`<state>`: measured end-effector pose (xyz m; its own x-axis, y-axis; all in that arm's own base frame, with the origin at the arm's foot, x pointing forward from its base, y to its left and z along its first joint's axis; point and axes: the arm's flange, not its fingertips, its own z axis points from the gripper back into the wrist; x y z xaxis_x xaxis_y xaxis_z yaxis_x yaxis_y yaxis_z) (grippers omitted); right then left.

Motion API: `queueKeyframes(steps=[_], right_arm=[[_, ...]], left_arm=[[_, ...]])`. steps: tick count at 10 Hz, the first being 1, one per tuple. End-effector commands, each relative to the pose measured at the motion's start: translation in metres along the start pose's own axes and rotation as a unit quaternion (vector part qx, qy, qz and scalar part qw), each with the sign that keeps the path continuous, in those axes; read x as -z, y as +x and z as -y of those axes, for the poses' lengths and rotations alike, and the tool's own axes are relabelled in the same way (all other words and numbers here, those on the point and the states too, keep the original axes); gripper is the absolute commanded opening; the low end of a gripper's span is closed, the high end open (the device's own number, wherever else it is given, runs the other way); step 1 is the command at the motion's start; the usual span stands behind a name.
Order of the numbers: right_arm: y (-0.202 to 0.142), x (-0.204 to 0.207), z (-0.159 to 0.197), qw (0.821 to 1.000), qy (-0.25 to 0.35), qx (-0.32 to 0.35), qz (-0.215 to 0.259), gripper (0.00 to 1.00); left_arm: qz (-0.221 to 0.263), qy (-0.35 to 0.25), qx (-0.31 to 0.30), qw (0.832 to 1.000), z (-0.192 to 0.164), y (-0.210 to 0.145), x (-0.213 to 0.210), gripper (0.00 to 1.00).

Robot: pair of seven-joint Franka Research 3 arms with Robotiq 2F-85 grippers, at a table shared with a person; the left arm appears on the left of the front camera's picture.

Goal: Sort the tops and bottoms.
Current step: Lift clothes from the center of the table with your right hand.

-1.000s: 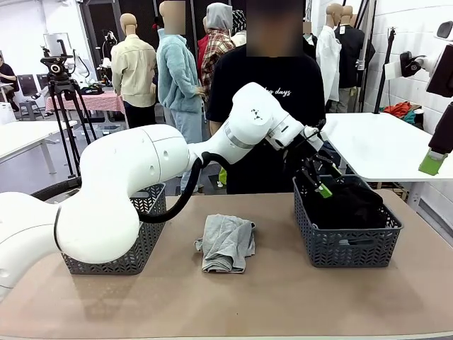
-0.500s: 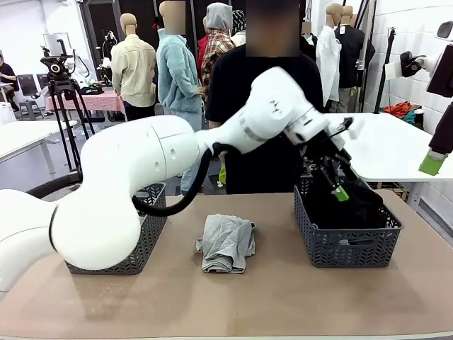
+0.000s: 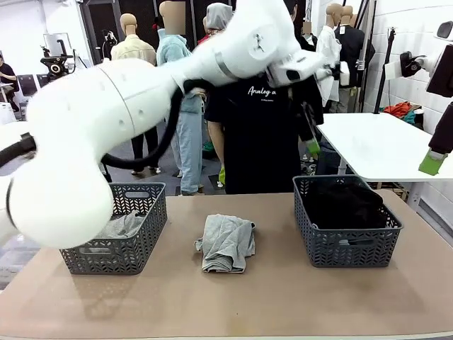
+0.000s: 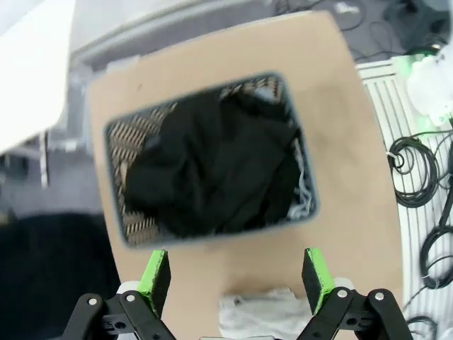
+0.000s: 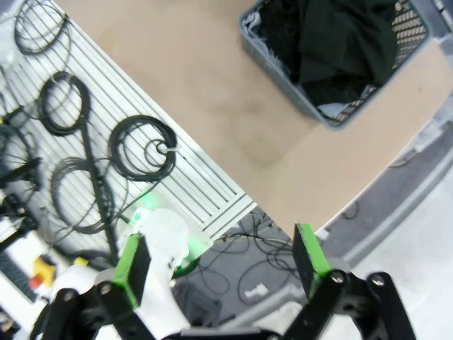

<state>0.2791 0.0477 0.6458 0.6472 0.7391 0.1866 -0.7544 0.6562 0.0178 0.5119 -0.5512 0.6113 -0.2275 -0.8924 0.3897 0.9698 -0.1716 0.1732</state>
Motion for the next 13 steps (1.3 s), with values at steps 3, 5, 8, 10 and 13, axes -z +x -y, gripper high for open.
queueKeyframes(steps=[3, 5, 8, 10, 13], right_arm=[[0.002, -0.001, -0.001, 1.0, -0.001, 0.007, -0.005, 1.0], [0.002, -0.001, -0.001, 1.0, -0.001, 0.007, -0.005, 1.0], [0.002, -0.001, -0.001, 1.0, -0.001, 0.007, -0.005, 1.0], [0.002, -0.001, -0.001, 1.0, -0.001, 0.007, -0.005, 1.0], [0.002, -0.001, -0.001, 1.0, -0.001, 0.007, -0.005, 1.0]], left_arm=[[-0.037, 0.089, -0.069, 0.993, 0.116, -0.075, -0.016, 0.97], [-0.034, 0.038, -0.088, 0.995, -0.002, -0.01, -0.04, 0.97], [-0.09, 0.043, -0.074, 0.992, 0.002, -0.02, -0.043, 0.97], [-0.186, 0.107, -0.217, 0.952, 0.034, -0.096, -0.093, 0.97], [-0.235, 0.15, -0.323, 0.904, 0.105, -0.157, -0.138, 0.97]])
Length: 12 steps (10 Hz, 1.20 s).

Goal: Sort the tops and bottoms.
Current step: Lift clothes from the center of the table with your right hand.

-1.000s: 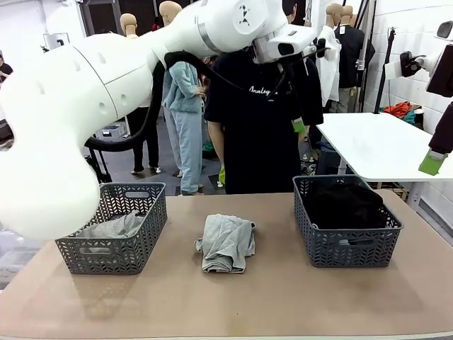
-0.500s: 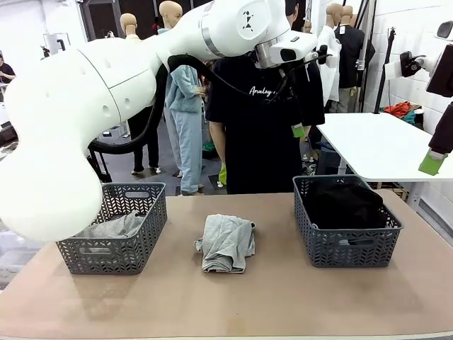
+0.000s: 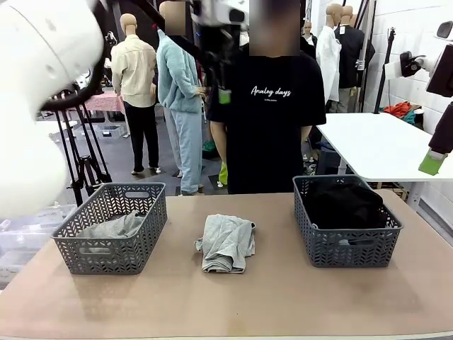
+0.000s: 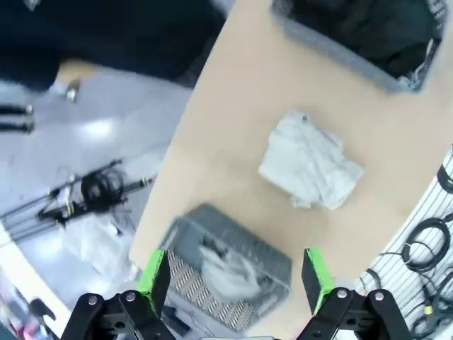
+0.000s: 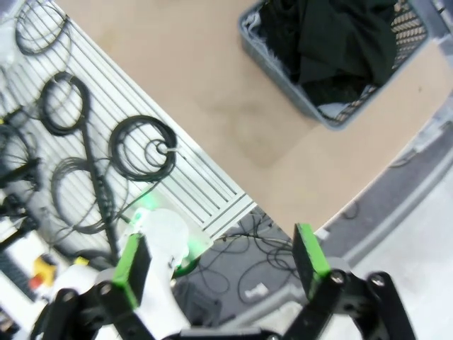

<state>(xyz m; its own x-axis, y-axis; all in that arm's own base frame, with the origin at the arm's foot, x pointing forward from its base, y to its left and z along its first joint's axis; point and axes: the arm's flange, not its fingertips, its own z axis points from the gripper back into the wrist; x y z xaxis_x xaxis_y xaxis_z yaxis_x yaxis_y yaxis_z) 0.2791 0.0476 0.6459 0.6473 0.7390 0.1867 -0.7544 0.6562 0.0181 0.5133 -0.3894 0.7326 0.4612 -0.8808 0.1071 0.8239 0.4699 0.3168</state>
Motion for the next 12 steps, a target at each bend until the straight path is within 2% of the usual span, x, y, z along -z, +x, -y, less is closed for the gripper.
queueKeyframes(steps=[1, 3, 5, 7, 8, 9, 11, 12], right_arm=[[0.002, -0.001, -0.001, 1.0, -0.001, 0.007, -0.005, 1.0], [0.002, -0.001, -0.001, 1.0, -0.001, 0.007, -0.005, 1.0], [0.002, -0.001, -0.001, 1.0, -0.001, 0.007, -0.005, 1.0], [0.002, -0.001, -0.001, 1.0, -0.001, 0.007, -0.005, 1.0], [0.002, -0.001, -0.001, 1.0, -0.001, 0.007, -0.005, 1.0], [0.002, -0.001, -0.001, 1.0, -0.001, 0.007, -0.005, 1.0], [0.002, -0.001, -0.001, 1.0, -0.001, 0.007, -0.005, 1.0], [0.002, -0.001, -0.001, 1.0, -0.001, 0.007, -0.005, 1.0]], left_arm=[[-0.035, -0.003, -0.047, 0.998, 0.062, -0.117, 0.061, 0.97], [-0.04, -0.013, -0.082, 0.996, 0.064, -0.169, 0.095, 0.97], [-0.023, -0.034, -0.08, 0.996, 0.07, -0.189, 0.115, 0.97], [-0.06, -0.041, -0.104, 0.992, 0.071, -0.21, 0.119, 0.97], [-0.034, -0.008, -0.136, 0.99, 0.069, -0.187, 0.101, 0.97], [-0.064, -0.045, -0.085, 0.993, -0.007, -0.093, 0.058, 0.97], [-0.064, -0.045, -0.085, 0.993, -0.007, -0.093, 0.058, 0.97], [-0.061, -0.036, -0.098, 0.993, 0.013, -0.116, 0.065, 0.97]])
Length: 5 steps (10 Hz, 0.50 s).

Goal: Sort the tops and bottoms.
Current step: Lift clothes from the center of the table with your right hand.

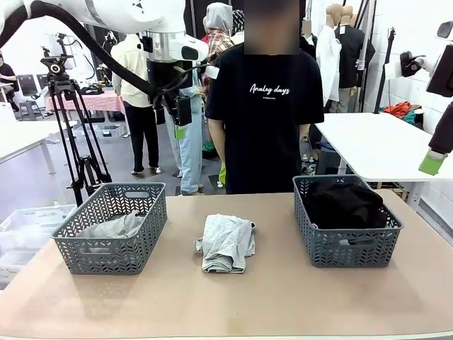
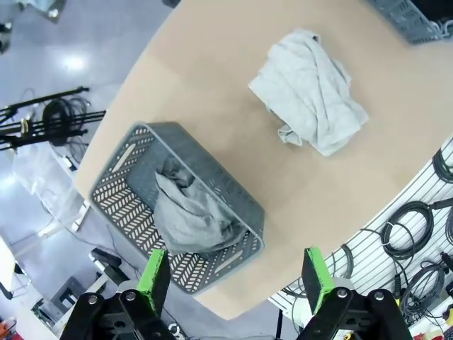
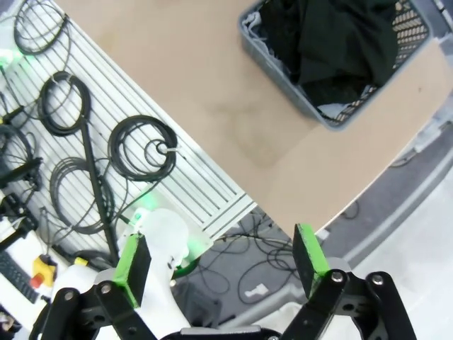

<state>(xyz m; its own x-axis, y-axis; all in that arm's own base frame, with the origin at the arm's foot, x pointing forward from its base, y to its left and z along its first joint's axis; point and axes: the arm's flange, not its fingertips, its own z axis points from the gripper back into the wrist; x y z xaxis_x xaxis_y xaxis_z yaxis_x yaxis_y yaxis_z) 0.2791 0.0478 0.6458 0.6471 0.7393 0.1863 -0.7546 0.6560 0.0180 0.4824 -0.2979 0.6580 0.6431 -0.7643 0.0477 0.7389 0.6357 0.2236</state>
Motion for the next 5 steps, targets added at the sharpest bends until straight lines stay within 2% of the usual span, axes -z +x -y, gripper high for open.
queueKeyframes(steps=[1, 2, 3, 4, 5], right_arm=[[0.002, -0.001, -0.001, 1.0, -0.001, 0.007, -0.005, 1.0], [0.002, -0.001, -0.001, 1.0, -0.001, 0.007, -0.005, 1.0], [0.002, -0.001, -0.001, 1.0, -0.001, 0.007, -0.005, 1.0], [0.002, -0.001, -0.001, 1.0, -0.001, 0.007, -0.005, 1.0], [0.002, -0.001, -0.001, 1.0, -0.001, 0.007, -0.005, 1.0]], left_arm=[[-0.019, -0.012, 0.021, 1.0, 0.007, -0.013, 0.019, 0.97], [0.016, -0.032, 0.015, 0.999, -0.01, -0.029, 0.032, 0.97], [0.068, -0.024, 0.006, 0.997, -0.023, -0.056, 0.034, 0.97], [0.066, -0.017, 0.029, 0.997, -0.031, -0.087, 0.031, 0.97], [0.09, -0.029, 0.046, 0.994, -0.036, -0.102, 0.032, 0.97]])
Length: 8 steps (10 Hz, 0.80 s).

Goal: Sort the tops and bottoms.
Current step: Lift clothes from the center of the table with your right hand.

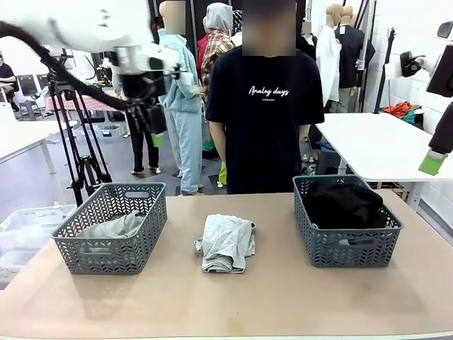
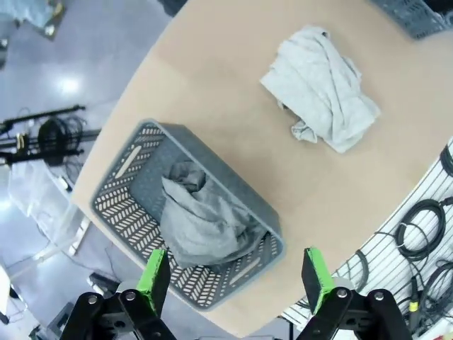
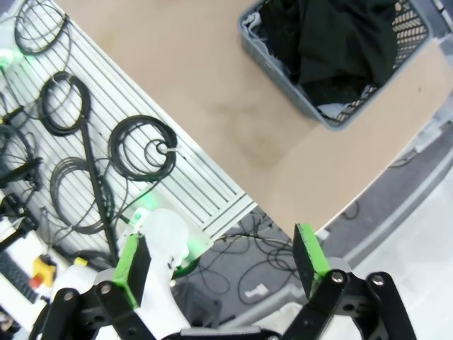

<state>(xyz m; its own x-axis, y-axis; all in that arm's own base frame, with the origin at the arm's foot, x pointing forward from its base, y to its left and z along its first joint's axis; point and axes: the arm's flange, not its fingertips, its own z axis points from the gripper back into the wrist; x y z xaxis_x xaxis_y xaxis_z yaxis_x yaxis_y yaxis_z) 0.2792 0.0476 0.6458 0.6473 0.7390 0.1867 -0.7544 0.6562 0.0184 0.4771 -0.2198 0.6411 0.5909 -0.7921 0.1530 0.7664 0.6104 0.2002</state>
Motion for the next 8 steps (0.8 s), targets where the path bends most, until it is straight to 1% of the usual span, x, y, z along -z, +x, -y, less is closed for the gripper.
queueKeyframes(steps=[1, 3, 5, 6, 8], right_arm=[[0.002, -0.001, -0.001, 1.0, -0.001, 0.007, -0.005, 1.0], [0.002, -0.001, -0.001, 1.0, -0.001, 0.007, -0.005, 1.0], [0.002, -0.001, -0.001, 1.0, -0.001, 0.007, -0.005, 1.0], [0.002, -0.001, -0.001, 1.0, -0.001, 0.007, -0.005, 1.0], [0.002, -0.001, -0.001, 1.0, -0.001, 0.007, -0.005, 1.0]], left_arm=[[0.026, -0.014, 0.042, 0.999, 0.004, -0.049, 0.002, 0.97], [0.015, -0.028, 0.044, 0.999, -0.006, -0.066, 0.006, 0.97], [0.042, -0.05, 0.023, 0.998, -0.013, -0.078, 0.02, 0.97], [0.047, -0.059, 0.015, 0.997, -0.018, -0.085, 0.028, 0.97], [0.033, -0.056, -0.006, 0.998, -0.014, -0.098, 0.04, 0.97]])
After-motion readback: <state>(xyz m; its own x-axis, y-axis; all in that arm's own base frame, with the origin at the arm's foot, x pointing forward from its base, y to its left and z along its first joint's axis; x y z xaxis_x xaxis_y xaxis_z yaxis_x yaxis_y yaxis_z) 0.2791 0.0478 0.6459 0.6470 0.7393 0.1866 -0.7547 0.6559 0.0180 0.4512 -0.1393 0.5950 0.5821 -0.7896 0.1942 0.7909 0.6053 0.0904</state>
